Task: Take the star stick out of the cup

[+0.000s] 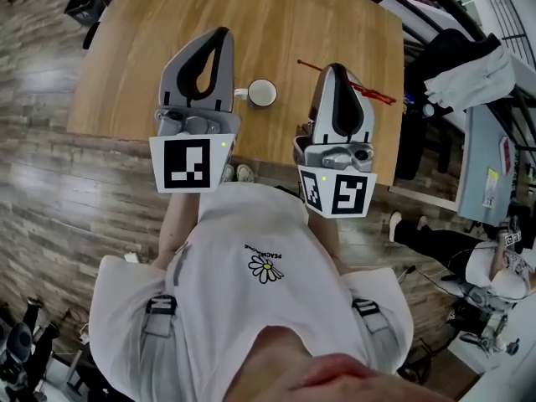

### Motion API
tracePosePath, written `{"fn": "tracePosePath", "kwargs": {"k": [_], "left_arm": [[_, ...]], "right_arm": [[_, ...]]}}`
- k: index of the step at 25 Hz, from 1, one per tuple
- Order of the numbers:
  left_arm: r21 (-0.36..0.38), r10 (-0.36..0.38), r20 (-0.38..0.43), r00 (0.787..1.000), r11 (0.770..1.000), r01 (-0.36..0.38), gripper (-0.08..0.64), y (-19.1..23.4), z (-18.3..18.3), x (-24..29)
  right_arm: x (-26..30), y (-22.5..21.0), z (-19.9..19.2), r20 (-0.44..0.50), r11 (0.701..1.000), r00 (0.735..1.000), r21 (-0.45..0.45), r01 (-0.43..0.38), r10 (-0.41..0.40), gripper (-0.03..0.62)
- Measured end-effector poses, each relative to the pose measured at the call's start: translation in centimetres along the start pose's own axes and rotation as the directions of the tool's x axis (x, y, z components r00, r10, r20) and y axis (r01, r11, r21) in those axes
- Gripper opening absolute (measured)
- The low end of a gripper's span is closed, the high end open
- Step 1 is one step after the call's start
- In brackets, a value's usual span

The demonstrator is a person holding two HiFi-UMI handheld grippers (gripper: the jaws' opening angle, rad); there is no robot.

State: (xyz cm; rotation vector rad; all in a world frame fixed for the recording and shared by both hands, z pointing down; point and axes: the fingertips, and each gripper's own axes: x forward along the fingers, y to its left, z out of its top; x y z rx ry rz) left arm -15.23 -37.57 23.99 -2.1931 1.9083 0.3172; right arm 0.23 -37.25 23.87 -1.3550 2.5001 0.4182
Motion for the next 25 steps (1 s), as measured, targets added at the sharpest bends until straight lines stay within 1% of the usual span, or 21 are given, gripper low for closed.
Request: {"fn": "tracePosePath", "kwargs": {"k": [3,9,25], "left_arm": [[0.008,-0.02,-0.011,1.0,1.0,0.02,0.015,-0.9,-0.2,0.1],[0.018,-0.042,-0.018,0.999,0.999,0.042,0.015,-1.7,-0.3,0.4],[0.009,-0.043,-0.017,0.999,0.999,0.044,0.015,-2.4,-0.3,0.4]], "right_arm": [[-0.4,-0.4,-0.1,0.003,1.0,1.0,-0.018,0.013,-0.013,0.02],[-0.4,-0.8,-0.3,0.0,1.0,1.0,-0.005,0.017,-0.017,0.02],[-0.7,-1.4,-0.2,-0.008,1.0,1.0,-0.011,0.018,-0.018,0.02]]}}
